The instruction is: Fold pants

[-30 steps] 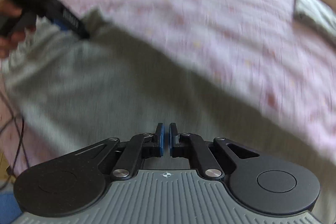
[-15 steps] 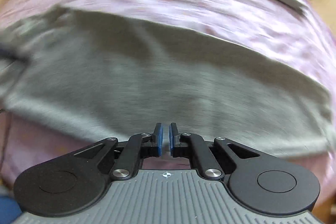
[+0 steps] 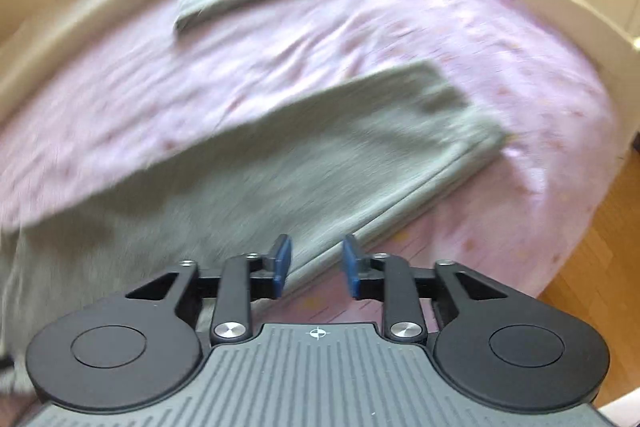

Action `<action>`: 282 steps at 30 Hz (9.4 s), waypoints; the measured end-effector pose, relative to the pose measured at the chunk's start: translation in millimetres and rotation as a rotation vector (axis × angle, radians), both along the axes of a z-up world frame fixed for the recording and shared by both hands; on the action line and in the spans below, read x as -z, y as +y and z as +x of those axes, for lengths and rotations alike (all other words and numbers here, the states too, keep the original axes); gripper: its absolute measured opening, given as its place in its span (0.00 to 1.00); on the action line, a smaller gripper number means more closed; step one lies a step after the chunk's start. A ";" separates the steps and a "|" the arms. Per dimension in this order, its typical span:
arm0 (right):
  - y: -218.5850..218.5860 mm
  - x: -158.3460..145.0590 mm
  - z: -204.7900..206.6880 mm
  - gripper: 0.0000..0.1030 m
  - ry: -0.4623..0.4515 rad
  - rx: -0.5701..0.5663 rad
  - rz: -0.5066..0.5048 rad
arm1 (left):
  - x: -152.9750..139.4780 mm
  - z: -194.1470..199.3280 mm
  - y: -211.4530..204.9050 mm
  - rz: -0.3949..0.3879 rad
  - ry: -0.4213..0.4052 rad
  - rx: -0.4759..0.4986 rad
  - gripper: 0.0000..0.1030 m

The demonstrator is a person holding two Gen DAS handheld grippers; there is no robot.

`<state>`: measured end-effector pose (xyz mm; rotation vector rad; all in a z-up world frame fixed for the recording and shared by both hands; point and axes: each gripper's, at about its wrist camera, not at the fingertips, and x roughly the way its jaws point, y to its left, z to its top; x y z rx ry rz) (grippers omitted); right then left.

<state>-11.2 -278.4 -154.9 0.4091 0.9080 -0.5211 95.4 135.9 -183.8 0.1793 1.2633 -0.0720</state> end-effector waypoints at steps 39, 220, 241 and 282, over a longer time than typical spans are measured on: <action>-207.8 70.2 15.2 0.25 -0.014 -0.039 0.476 | -36.9 -18.7 -257.7 0.037 -0.041 -0.074 0.63; 210.9 3.8 80.6 0.36 0.083 -0.607 0.073 | -3.4 -6.2 125.8 -0.115 0.039 -0.140 0.72; 353.5 74.7 83.1 0.07 0.297 -0.622 0.124 | 30.6 34.9 271.5 -0.234 0.049 -0.206 0.82; 331.1 70.4 24.5 0.01 0.273 -0.998 0.198 | -142.6 -7.5 107.0 -0.237 -0.293 -0.079 0.19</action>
